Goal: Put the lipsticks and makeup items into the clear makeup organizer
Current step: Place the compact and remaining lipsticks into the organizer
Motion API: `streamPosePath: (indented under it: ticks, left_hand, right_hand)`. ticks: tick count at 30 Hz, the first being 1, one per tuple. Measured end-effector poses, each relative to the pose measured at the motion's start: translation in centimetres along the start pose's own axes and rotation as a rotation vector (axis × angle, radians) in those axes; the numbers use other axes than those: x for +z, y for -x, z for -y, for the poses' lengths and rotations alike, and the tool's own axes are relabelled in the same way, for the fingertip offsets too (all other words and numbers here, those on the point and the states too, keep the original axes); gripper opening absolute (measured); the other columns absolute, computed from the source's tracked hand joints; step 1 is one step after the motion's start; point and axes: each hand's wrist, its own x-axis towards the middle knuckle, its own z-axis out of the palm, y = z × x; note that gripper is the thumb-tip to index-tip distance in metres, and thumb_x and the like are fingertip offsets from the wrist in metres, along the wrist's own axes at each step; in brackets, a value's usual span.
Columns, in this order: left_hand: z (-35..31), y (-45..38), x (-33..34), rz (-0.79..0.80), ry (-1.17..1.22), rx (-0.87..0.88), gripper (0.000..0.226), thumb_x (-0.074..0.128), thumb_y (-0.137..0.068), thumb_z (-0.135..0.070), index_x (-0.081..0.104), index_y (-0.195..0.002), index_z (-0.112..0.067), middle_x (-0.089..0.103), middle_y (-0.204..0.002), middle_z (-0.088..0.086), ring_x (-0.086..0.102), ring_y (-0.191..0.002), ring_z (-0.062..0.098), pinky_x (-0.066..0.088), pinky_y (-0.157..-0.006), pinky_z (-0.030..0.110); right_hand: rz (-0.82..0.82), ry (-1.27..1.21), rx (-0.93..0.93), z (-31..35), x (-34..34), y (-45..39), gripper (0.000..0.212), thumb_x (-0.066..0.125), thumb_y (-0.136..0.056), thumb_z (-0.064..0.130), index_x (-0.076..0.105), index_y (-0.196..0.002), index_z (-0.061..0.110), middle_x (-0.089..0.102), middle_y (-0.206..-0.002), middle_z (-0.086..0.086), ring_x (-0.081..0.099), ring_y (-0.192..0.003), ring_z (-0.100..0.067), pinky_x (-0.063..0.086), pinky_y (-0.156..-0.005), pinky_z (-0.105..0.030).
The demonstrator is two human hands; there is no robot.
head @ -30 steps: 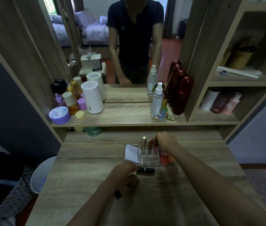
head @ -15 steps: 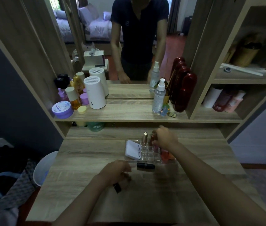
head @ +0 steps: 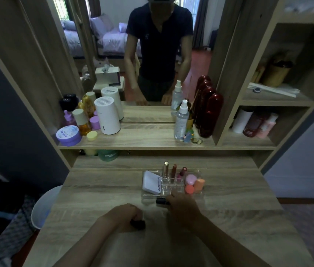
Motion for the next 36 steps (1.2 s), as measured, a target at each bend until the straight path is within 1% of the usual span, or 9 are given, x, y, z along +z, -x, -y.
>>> streamPosePath:
  ticks: [3, 6, 11, 17, 23, 29, 31, 33, 36]
  left_hand:
    - [-1.3, 0.1, -1.3, -0.167, 0.242, 0.032, 0.015, 0.066, -0.071, -0.014, 0.058, -0.081, -0.006, 0.059, -0.079, 0.002, 0.055, -0.073, 0.017, 0.040, -0.062, 0.026]
    - [-3.1, -0.4, -3.6, -0.392, 0.486, 0.056, 0.015, 0.070, -0.071, -0.006, 0.059, -0.080, -0.011, 0.055, -0.072, -0.005, 0.050, -0.061, 0.008, 0.039, -0.055, 0.013]
    - [-5.4, -3.1, -6.2, -0.652, 0.765, 0.007, 0.022, 0.070, -0.077, -0.003, 0.057, -0.092, -0.012, 0.060, -0.076, -0.010, 0.058, -0.064, -0.006, 0.046, -0.054, 0.006]
    - [-6.8, -6.3, -6.0, -0.730, 0.720, -0.052, 0.025, 0.070, -0.077, -0.002, 0.059, -0.097, -0.013, 0.062, -0.090, -0.006, 0.057, -0.076, 0.000, 0.047, -0.055, 0.007]
    - [-5.8, -7.9, -4.8, -0.755, 0.538, -0.096, 0.024, 0.070, -0.074, -0.004, 0.060, -0.093, -0.017, 0.055, -0.085, -0.009, 0.051, -0.077, 0.008, 0.031, -0.057, 0.008]
    - [-5.3, -8.5, -4.1, -0.685, 0.538, -0.071, 0.025, 0.069, -0.075, -0.003, 0.061, -0.095, -0.016, 0.062, -0.090, -0.002, 0.058, -0.082, 0.014, 0.044, -0.066, 0.013]
    - [-5.2, -8.6, -3.9, -0.668, 0.492, -0.049, 0.025, 0.068, -0.076, -0.006, 0.062, -0.098, -0.016, 0.066, -0.098, 0.002, 0.062, -0.089, 0.017, 0.052, -0.084, 0.030]
    - [-5.2, -8.6, -3.9, -0.671, 0.457, -0.030, 0.024, 0.068, -0.076, -0.007, 0.063, -0.098, -0.015, 0.067, -0.099, 0.003, 0.062, -0.092, 0.019, 0.050, -0.092, 0.044]
    - [-5.2, -8.6, -3.9, -0.667, 0.432, -0.030, 0.024, 0.067, -0.077, -0.008, 0.063, -0.099, -0.016, 0.068, -0.100, 0.001, 0.062, -0.094, 0.017, 0.048, -0.095, 0.043]
  right_hand:
    - [0.085, 0.023, 0.020, -0.4, 1.1, -0.1, 0.032, 0.041, -0.096, 0.018, 0.052, -0.125, 0.010, 0.056, -0.131, -0.011, 0.055, -0.117, -0.025, 0.046, -0.095, -0.038]
    - [0.109, 0.005, 0.054, -0.6, 2.0, 0.2, 0.031, 0.038, -0.097, 0.019, 0.053, -0.123, 0.011, 0.055, -0.133, -0.010, 0.054, -0.119, -0.026, 0.045, -0.098, -0.038]
    - [0.105, -0.045, 0.065, -1.0, 2.4, 0.4, 0.033, 0.039, -0.098, 0.023, 0.054, -0.124, 0.009, 0.054, -0.134, -0.012, 0.053, -0.119, -0.022, 0.044, -0.098, -0.035]
    - [0.002, -0.160, 0.092, -0.9, 1.7, 0.4, 0.040, 0.045, -0.097, 0.027, 0.044, -0.135, 0.016, 0.049, -0.137, -0.005, 0.054, -0.117, -0.019, 0.046, -0.096, -0.030]
    - [-0.011, -0.121, 0.074, -0.5, 2.0, -0.2, 0.037, 0.043, -0.098, 0.026, 0.046, -0.134, 0.016, 0.052, -0.134, -0.008, 0.056, -0.115, -0.022, 0.050, -0.096, -0.034]
    - [-0.006, -0.049, 0.071, -0.4, 2.3, -0.8, 0.039, 0.044, -0.096, 0.024, 0.047, -0.134, 0.015, 0.055, -0.132, -0.010, 0.056, -0.115, -0.024, 0.050, -0.094, -0.036]
    - [-0.069, -0.004, 0.046, -0.3, 2.2, -0.6, 0.040, 0.060, -0.086, 0.030, 0.059, -0.124, 0.016, 0.067, -0.117, -0.007, 0.066, -0.101, -0.022, 0.055, -0.081, -0.033]
    - [-0.070, 0.067, 0.016, -0.1, 2.0, -0.5, 0.039, 0.082, -0.060, 0.043, 0.075, -0.093, 0.024, 0.076, -0.082, 0.003, 0.072, -0.069, -0.009, 0.056, -0.055, -0.021]
    - [-0.043, 0.124, 0.050, 0.6, 1.8, -0.7, 0.038, 0.088, -0.040, 0.051, 0.076, -0.066, 0.026, 0.072, -0.061, 0.008, 0.067, -0.052, -0.003, 0.050, -0.046, -0.013]
